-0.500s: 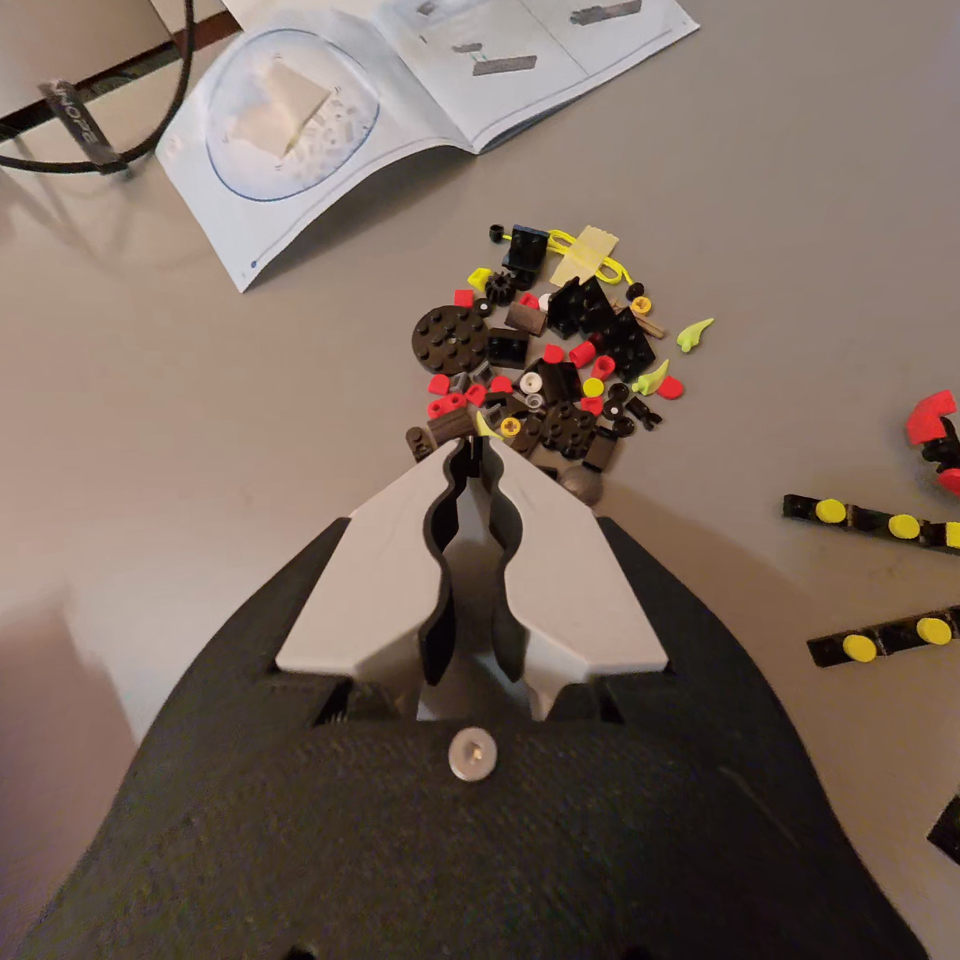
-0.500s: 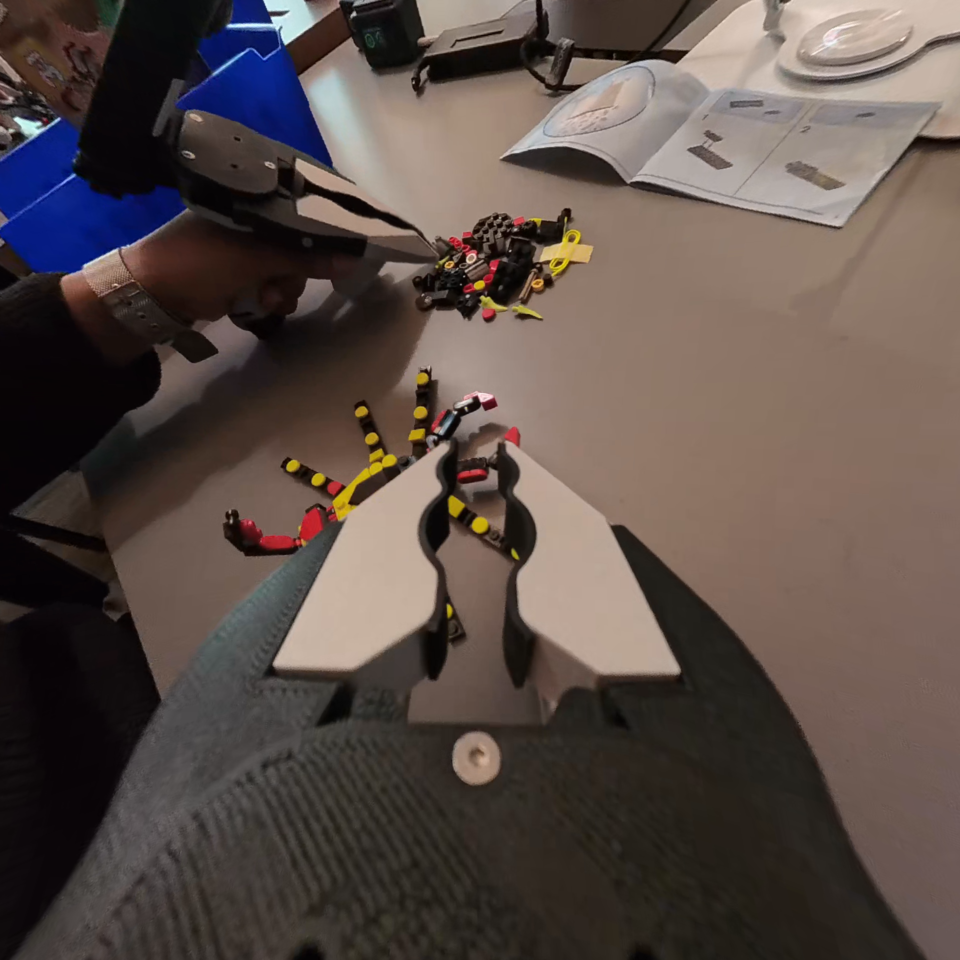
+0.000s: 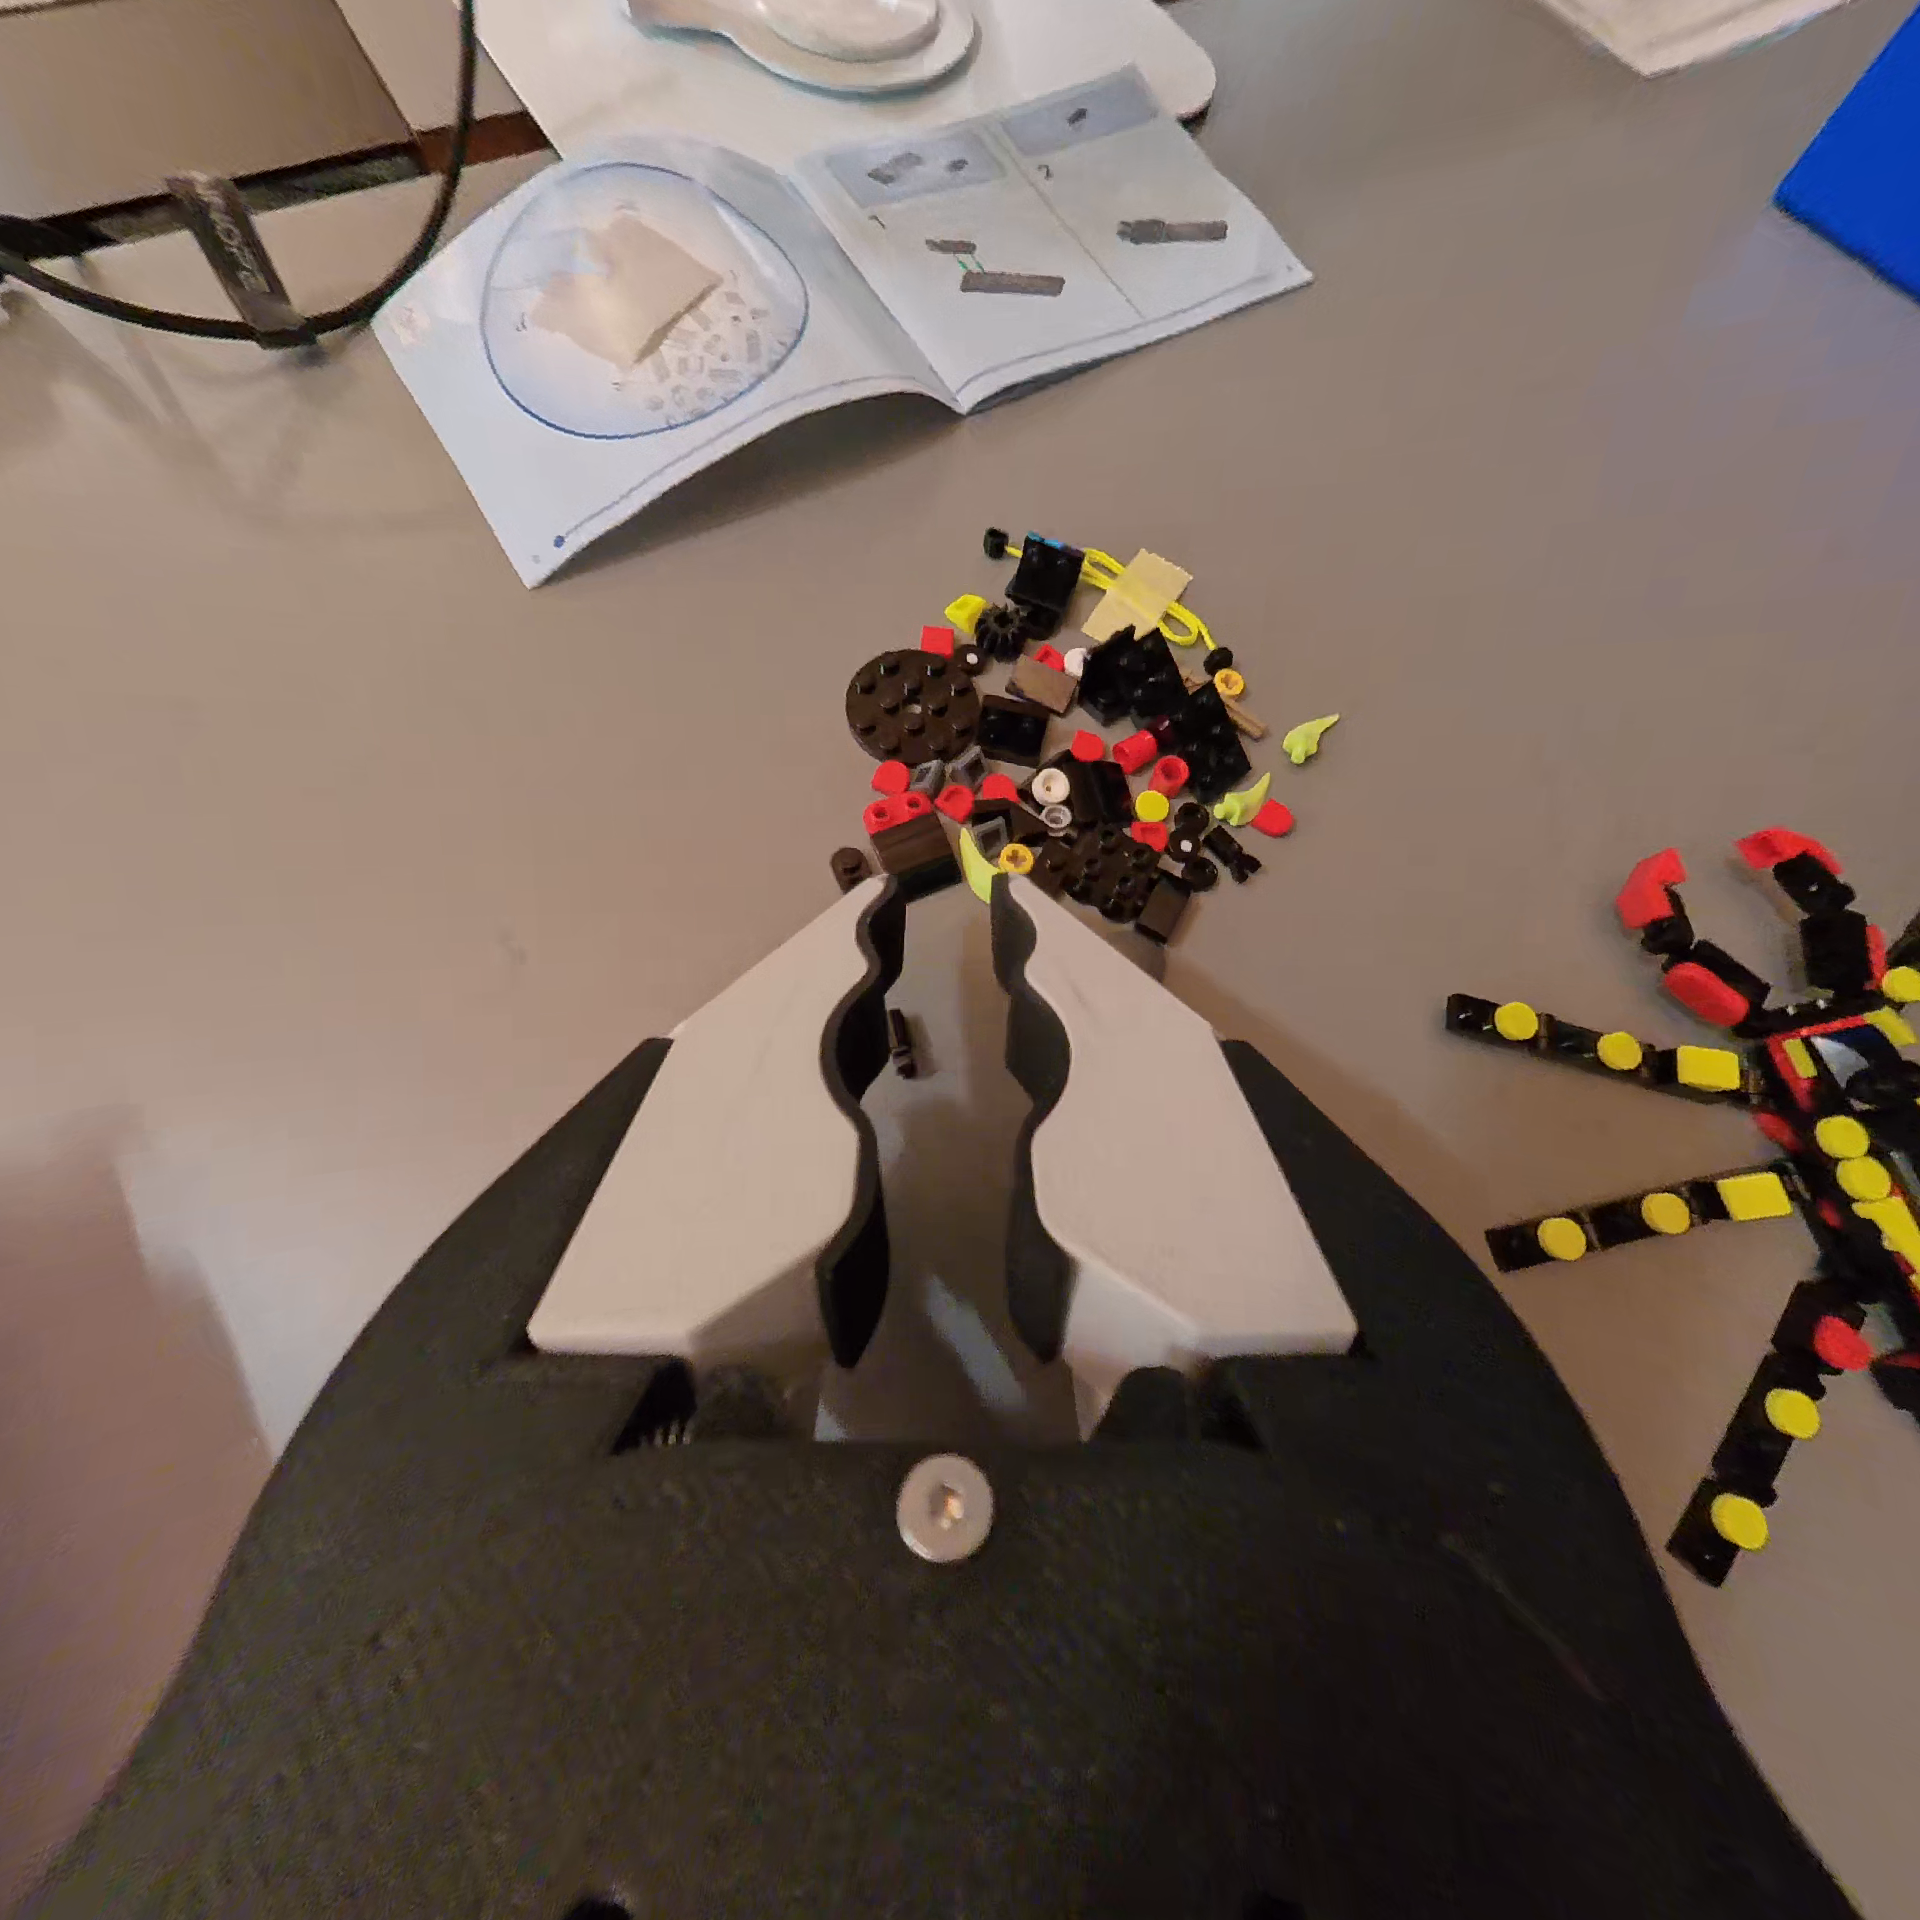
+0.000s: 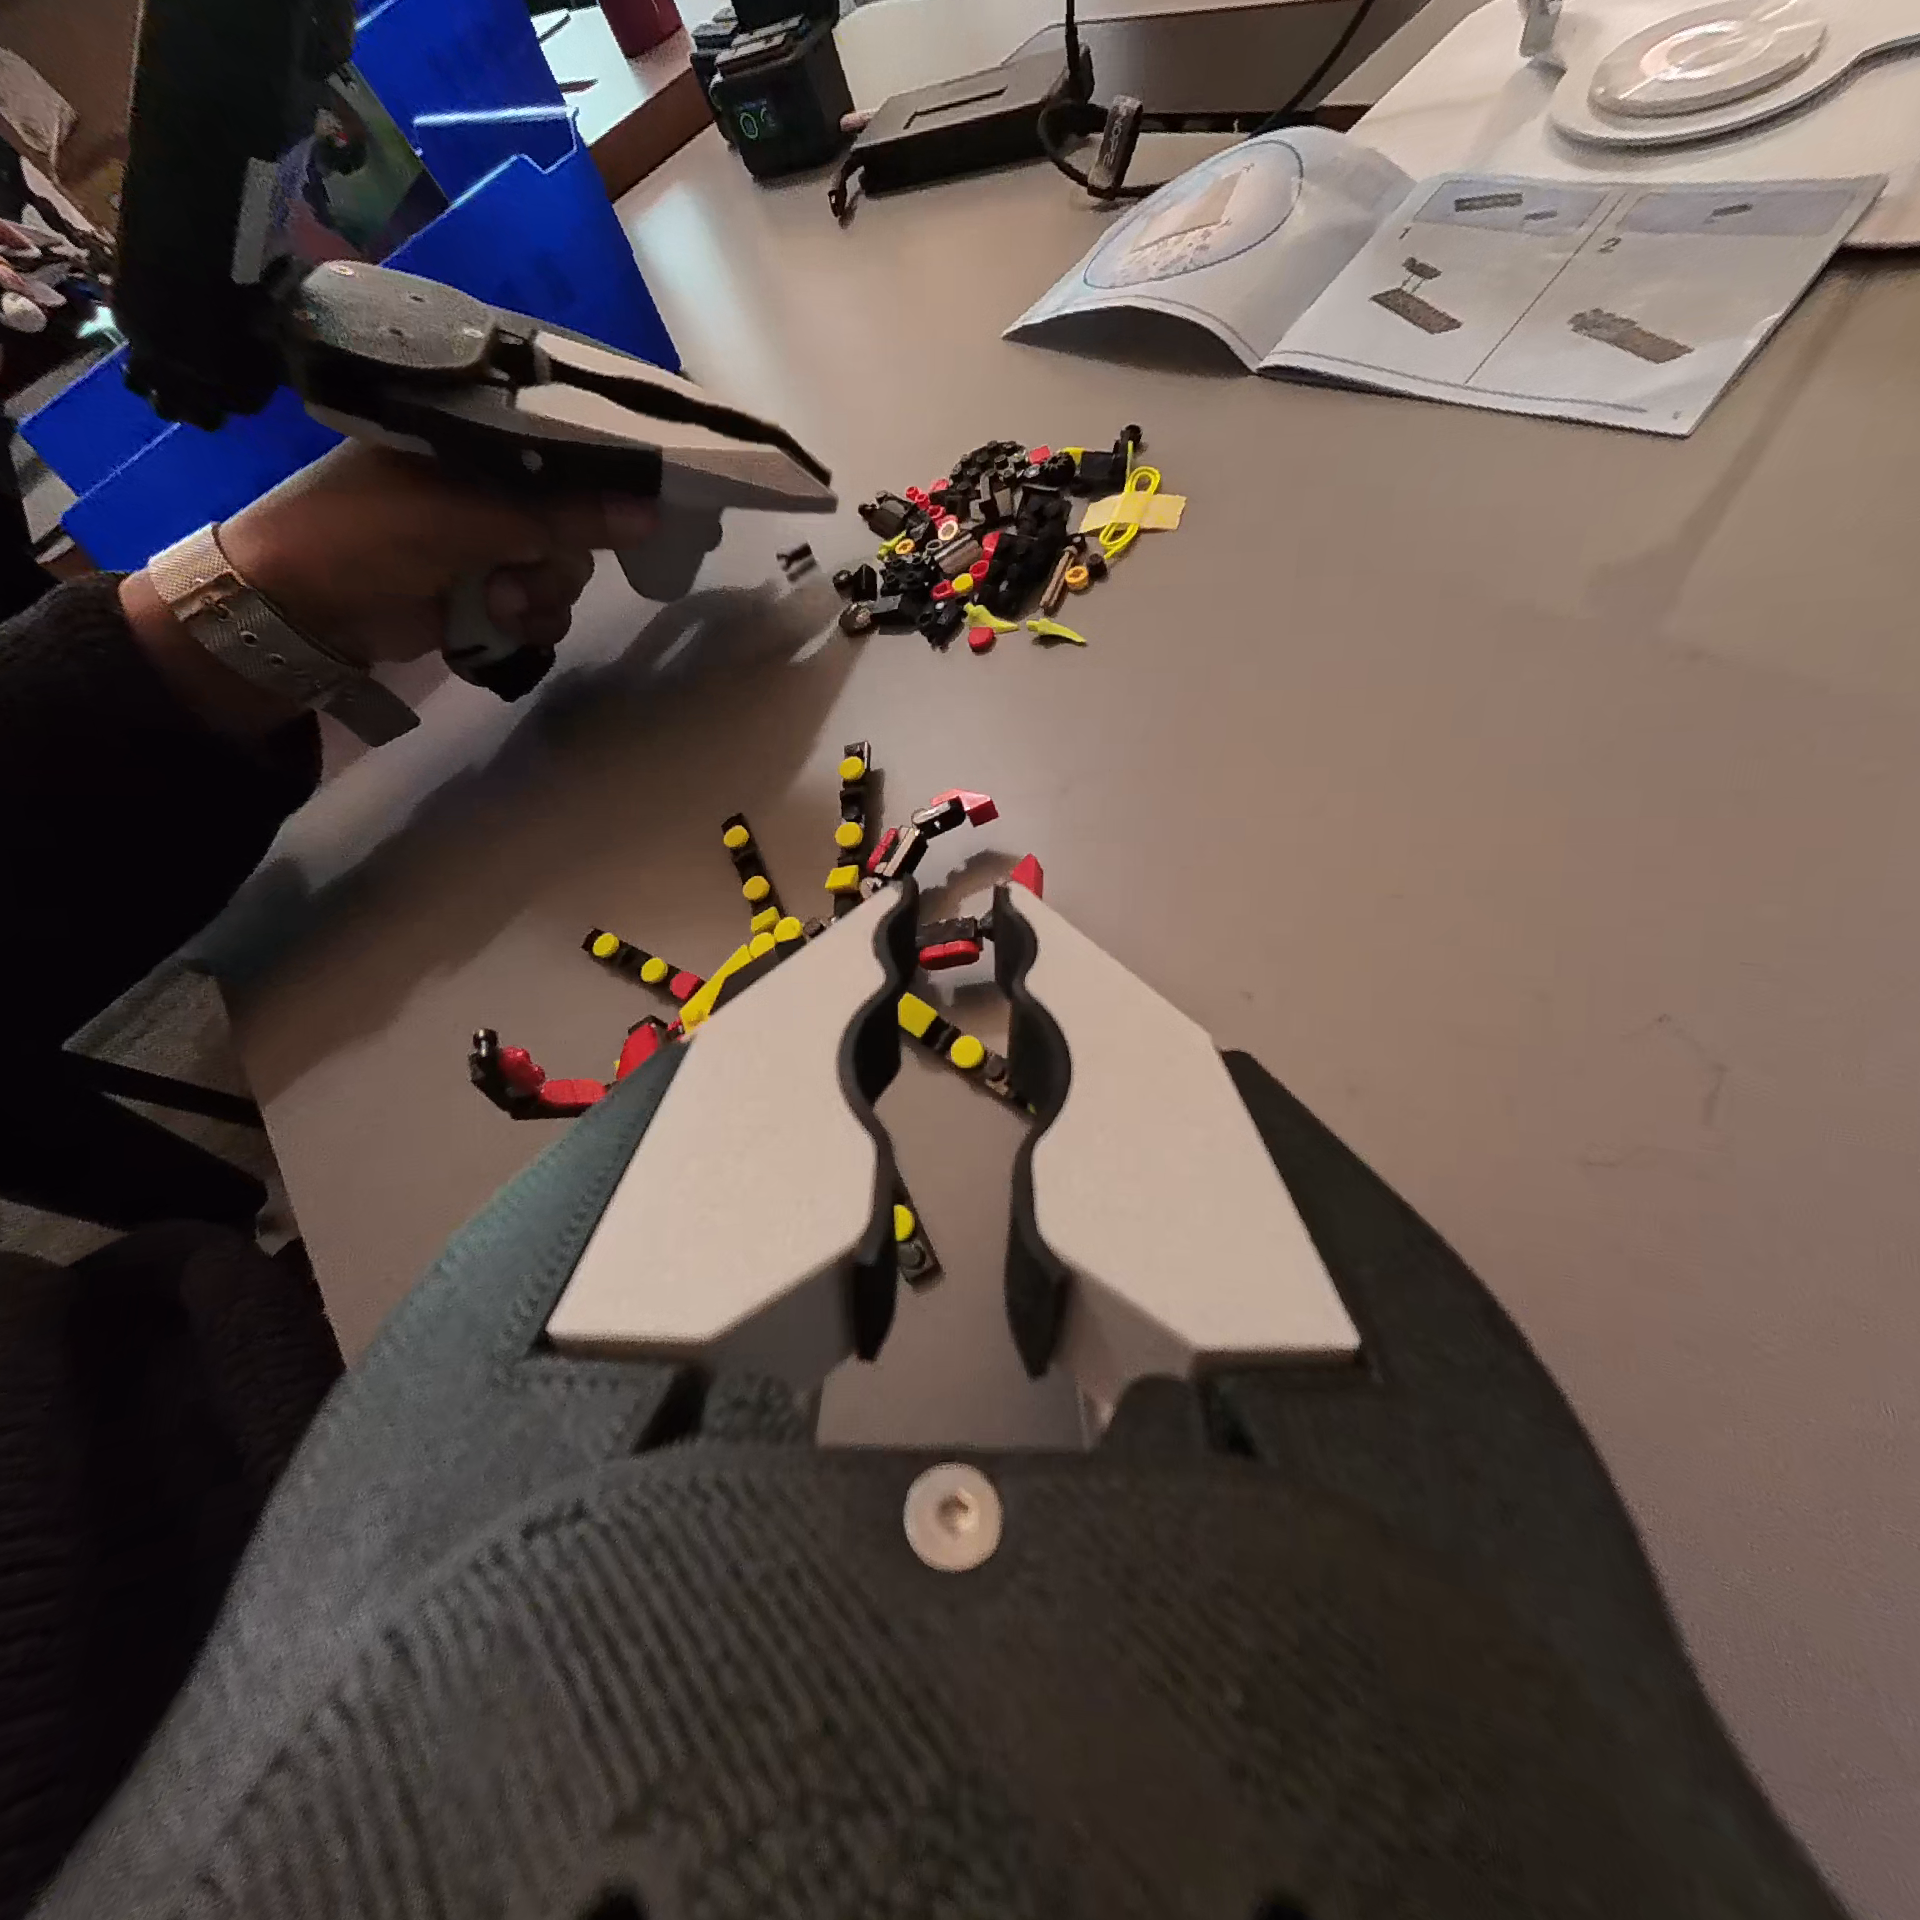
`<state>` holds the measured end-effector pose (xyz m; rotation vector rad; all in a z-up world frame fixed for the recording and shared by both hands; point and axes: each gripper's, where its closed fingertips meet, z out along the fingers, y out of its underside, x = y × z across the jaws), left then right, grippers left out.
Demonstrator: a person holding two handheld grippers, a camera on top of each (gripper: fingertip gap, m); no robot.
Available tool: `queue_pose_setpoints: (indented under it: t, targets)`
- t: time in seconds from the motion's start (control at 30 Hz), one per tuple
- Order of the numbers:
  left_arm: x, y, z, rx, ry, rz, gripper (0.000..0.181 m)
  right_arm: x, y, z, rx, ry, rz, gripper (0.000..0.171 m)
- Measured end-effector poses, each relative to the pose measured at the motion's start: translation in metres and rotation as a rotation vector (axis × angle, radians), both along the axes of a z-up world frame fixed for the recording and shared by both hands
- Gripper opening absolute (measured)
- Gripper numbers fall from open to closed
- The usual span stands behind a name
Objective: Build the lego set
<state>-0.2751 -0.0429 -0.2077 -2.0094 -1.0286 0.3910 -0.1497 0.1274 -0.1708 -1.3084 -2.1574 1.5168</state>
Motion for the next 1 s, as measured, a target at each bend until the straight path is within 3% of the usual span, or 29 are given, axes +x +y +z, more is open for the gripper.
queue_pose_setpoints:
  t: [0.17, 0.47, 0.67, 1.0]
  targets:
    - [-0.007, -0.011, 0.01, 0.025, 0.038, 0.047, 0.01, 0.0, 0.003, 0.002, -0.007, 0.005, -0.002, 0.013]
    - [0.008, -0.038, -0.015, -0.1, -0.105, 0.019, 0.007, 0.001, 0.003, 0.003, -0.044, -0.016, 0.007, 0.015]
    - [0.017, -0.029, -0.024, -0.108, -0.153, -0.053, 0.003, 0.002, -0.001, 0.002, -0.056, -0.03, 0.019, 0.015]
    - [0.005, 0.001, -0.02, -0.138, -0.025, -0.079, 0.0, 0.004, -0.007, -0.005, -0.033, -0.039, 0.037, 0.015]
